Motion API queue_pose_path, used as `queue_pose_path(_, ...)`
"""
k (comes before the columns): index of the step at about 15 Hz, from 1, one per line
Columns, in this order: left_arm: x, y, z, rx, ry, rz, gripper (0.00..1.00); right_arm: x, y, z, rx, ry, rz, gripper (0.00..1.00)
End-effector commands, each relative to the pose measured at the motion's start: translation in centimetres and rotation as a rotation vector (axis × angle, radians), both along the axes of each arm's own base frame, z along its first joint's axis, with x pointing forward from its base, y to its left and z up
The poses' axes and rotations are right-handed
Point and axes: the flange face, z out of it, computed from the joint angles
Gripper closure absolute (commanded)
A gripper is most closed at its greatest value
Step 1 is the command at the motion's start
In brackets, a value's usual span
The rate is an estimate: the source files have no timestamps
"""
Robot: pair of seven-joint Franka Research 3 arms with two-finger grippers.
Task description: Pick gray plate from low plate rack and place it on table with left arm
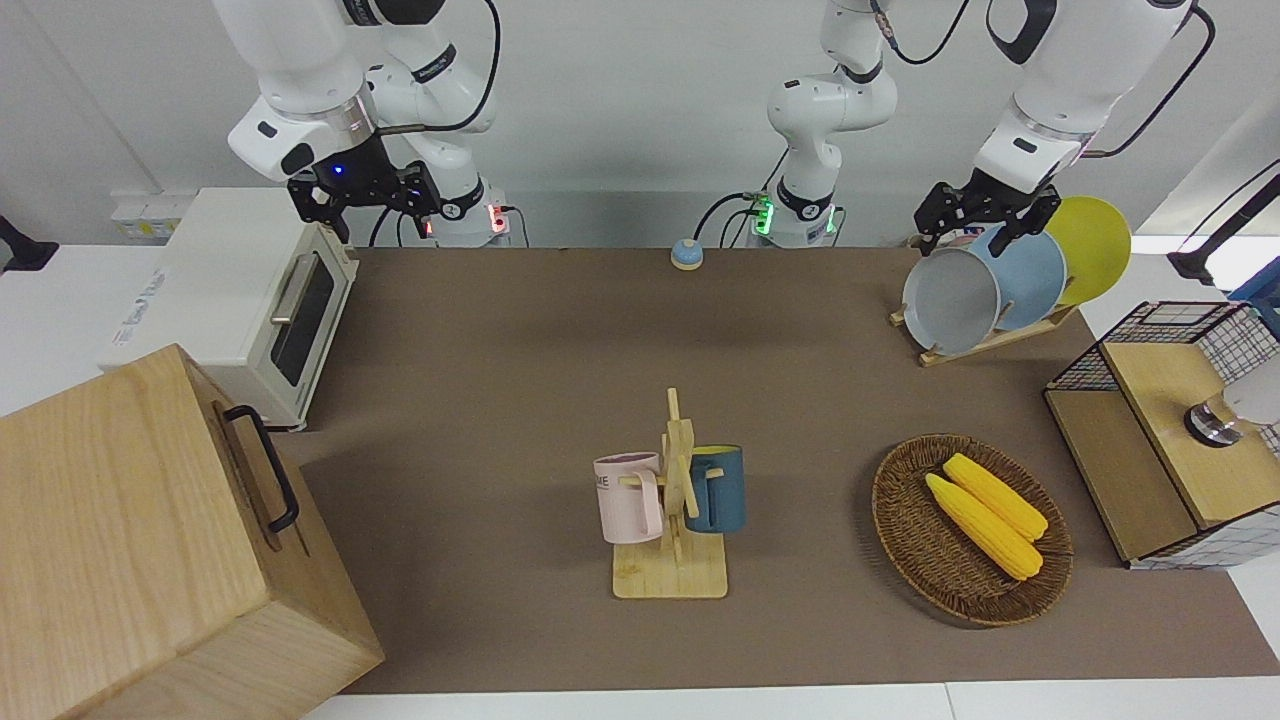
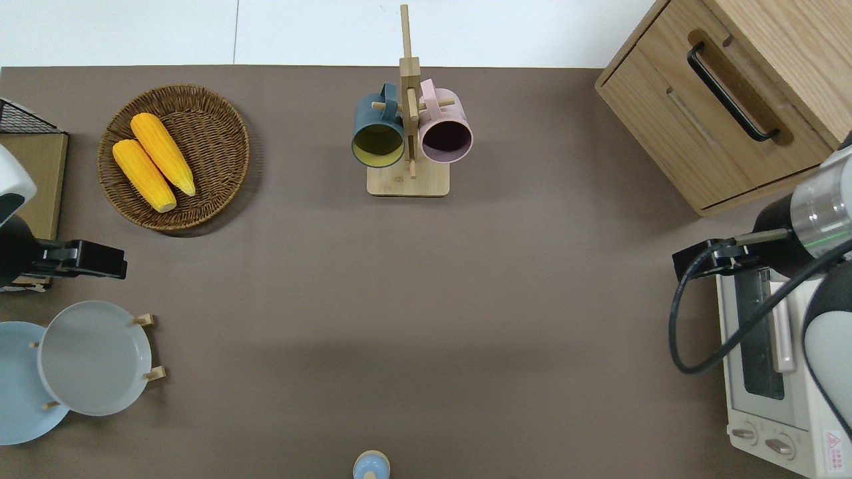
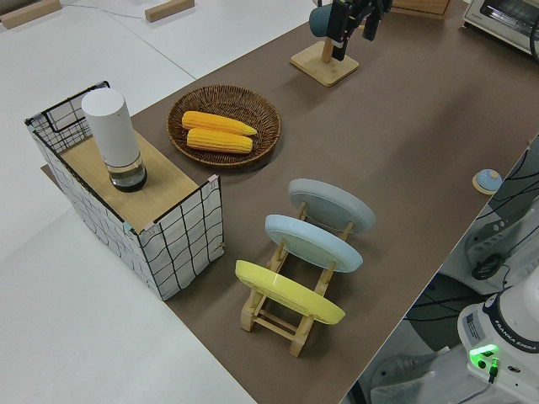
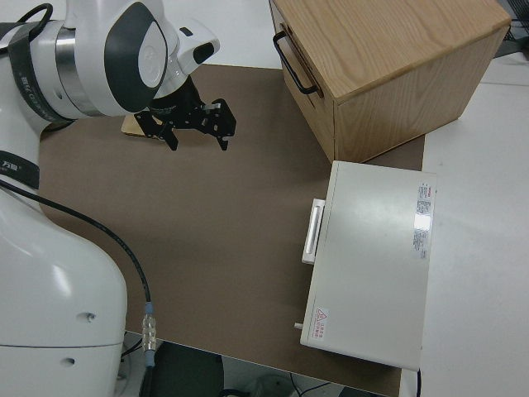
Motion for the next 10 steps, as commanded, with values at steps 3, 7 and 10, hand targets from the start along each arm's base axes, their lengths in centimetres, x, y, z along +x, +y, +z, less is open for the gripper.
queue_pose_path(3, -0.01, -0.05, -0.15, 0.004, 0.023, -0.009, 0.01, -0.18, -0.20, 0.34, -0.008, 0.002, -0.014, 0.017)
queue_pose_path(7, -0.20, -0.05, -0.35, 0.004, 0.042, -0.009, 0.01, -0.16, -0.28, 0.36, -0.008, 0.000, -0.016, 0.017)
queue_pose_path(10, -0.63, -0.07, -0.29, 0.006, 0.055, -0.007, 0.01, -0.17, -0.20, 0.29, -0.008, 0.002, -0.014, 0.017)
